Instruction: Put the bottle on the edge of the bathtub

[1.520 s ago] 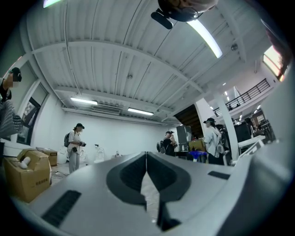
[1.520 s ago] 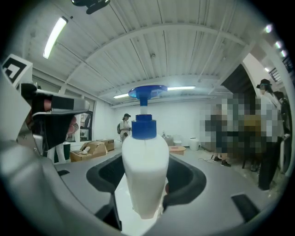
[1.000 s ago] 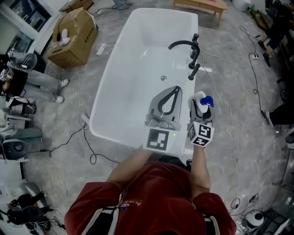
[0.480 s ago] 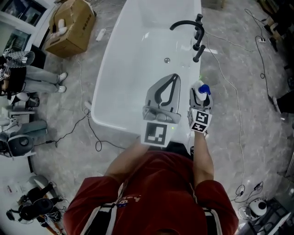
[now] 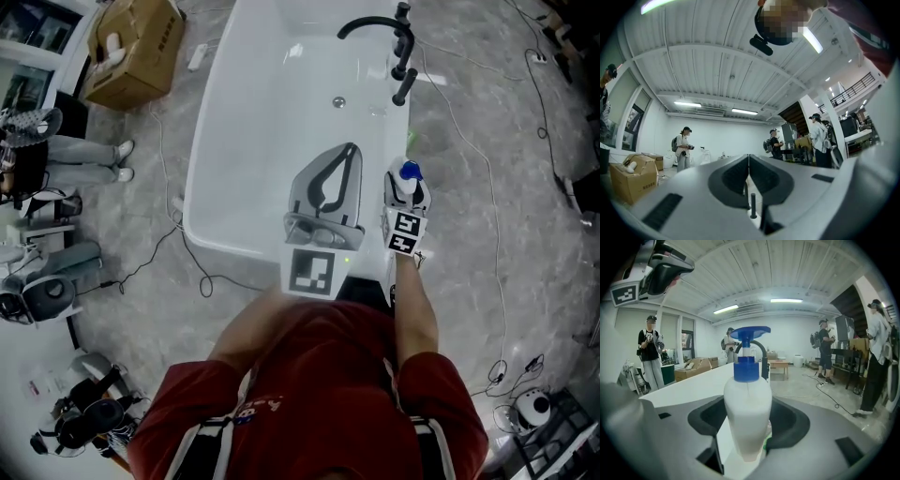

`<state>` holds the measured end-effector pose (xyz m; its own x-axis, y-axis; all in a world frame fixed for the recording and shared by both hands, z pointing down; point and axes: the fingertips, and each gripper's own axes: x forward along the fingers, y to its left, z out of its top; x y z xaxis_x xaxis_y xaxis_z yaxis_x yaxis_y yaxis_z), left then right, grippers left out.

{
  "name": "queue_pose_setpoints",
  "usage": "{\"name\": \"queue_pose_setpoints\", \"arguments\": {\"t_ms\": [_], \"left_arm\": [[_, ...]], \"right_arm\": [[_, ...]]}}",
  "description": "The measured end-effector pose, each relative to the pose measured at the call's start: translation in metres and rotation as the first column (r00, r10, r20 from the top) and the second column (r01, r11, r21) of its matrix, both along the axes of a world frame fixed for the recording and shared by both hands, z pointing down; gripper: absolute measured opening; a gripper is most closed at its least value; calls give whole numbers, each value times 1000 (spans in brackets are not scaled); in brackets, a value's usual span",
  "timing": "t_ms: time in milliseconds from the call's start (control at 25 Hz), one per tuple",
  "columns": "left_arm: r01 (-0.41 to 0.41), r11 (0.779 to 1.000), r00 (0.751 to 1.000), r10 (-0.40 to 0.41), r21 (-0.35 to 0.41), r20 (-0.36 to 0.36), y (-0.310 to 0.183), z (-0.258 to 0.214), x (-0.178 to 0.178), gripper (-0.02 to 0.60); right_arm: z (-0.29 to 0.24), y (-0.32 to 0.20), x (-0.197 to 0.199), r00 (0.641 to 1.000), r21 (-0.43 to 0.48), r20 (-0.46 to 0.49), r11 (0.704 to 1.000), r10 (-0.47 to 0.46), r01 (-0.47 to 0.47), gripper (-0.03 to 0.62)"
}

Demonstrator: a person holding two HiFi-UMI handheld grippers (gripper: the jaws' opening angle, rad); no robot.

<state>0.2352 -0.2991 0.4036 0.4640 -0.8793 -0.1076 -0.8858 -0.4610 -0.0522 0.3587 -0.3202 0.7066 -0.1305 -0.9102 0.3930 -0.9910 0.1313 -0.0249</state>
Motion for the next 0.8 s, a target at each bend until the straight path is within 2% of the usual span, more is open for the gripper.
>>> {"name": "queue_pose_setpoints", "arguments": {"t_ms": [160,800], "left_arm": [[-12,1000,999,12,-10,37,-3,13,8,15],[-71,996,995,75,-46,73,0,33,29,15]], "right_arm": [[18,2,4,1000,-30,0,1000,-1,1,272],[51,11,3,999,-62,37,998,29,-26,272]]}}
